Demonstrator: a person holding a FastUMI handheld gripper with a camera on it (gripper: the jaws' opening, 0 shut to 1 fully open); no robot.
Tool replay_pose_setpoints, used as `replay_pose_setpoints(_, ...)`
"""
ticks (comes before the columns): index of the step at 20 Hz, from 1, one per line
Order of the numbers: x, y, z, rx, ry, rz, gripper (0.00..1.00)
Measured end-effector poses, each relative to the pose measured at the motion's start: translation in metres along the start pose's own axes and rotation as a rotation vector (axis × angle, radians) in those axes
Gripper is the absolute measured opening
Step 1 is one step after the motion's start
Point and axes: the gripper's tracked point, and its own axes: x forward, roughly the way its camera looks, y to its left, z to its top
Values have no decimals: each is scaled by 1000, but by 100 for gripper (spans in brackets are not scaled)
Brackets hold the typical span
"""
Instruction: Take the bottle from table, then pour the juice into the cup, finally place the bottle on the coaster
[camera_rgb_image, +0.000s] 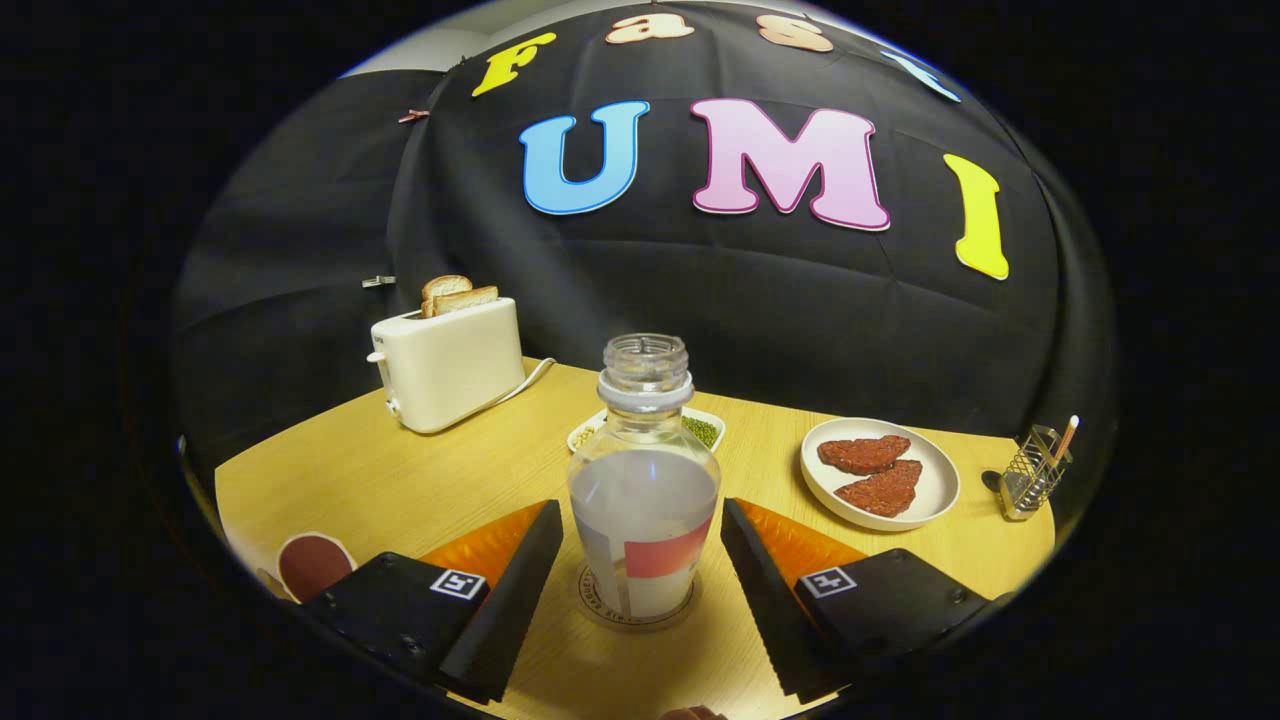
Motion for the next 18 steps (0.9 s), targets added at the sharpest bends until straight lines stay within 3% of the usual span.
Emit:
replay_pose_setpoints(7,-57,-5,12,-66,0,32,98)
replay_pose_setpoints(18,-188,-56,48,17,-16,-105,98)
